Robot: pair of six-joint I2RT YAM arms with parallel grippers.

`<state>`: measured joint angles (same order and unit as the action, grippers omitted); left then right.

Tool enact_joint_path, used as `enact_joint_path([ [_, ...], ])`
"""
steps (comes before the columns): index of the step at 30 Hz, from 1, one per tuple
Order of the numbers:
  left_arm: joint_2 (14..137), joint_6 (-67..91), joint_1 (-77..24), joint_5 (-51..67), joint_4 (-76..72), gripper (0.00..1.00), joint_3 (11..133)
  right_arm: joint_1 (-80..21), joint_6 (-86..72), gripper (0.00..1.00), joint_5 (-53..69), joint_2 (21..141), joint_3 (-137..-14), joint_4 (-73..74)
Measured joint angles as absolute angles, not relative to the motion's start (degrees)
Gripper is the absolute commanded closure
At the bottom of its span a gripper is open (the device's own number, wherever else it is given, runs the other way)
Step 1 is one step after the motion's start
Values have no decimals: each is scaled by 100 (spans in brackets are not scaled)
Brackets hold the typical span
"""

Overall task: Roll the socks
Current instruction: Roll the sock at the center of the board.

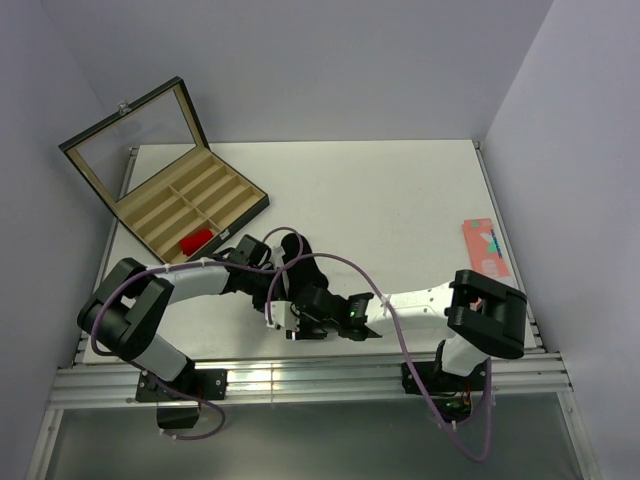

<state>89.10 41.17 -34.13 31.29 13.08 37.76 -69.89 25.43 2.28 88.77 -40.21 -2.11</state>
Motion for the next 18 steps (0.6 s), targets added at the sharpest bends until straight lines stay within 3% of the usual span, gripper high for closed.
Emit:
enact_joint_path([
  [4, 8910, 4115, -3409, 3142, 1310, 100, 3776, -6989, 2550, 66, 183, 8903, -4029, -228],
  [18, 8812, 4436, -3393, 3157, 1271, 91, 3763, -6469, 2351, 75, 943, 8917, -4311, 217],
])
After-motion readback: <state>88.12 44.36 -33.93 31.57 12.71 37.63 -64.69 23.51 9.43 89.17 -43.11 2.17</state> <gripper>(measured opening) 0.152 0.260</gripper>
